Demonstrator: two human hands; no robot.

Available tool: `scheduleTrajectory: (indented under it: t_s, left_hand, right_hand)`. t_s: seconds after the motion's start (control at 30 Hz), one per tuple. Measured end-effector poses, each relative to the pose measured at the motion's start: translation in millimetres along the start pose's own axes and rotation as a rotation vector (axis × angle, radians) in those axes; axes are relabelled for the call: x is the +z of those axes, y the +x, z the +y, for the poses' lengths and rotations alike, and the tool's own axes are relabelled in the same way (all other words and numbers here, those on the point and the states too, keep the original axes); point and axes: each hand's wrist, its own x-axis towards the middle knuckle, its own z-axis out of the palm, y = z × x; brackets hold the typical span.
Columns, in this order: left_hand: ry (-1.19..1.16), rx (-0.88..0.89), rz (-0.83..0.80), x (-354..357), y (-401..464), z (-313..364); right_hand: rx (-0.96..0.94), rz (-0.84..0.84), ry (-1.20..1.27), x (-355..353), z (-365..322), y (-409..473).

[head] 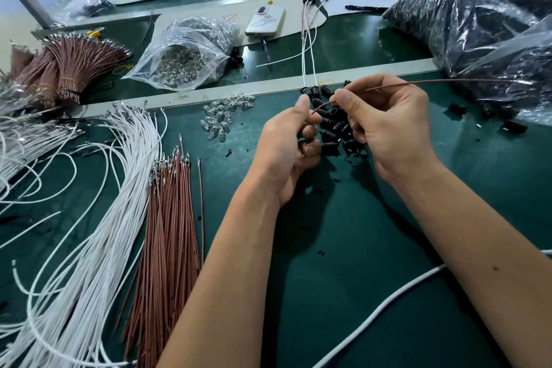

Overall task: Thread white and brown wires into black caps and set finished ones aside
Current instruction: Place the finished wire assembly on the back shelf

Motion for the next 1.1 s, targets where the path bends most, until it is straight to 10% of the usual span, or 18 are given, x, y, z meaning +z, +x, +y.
scheduleTrajectory:
  t_s: [0.37, 0.6, 1.1]
  left_hand:
    - [0.246, 0.189, 0.163, -1, 0, -1]
    - [-0.250, 0.004, 0.114, -11, 2, 10]
    - [0.115, 0.302, 0.206, -8, 6, -9]
  right_hand:
    - [-0.075, -0.059, -0.191, -6, 6, 5]
    - [0.004, 0.057, -0.119, -8, 5, 7]
    - [0.078, 0.102, -0.041, -3, 0, 4]
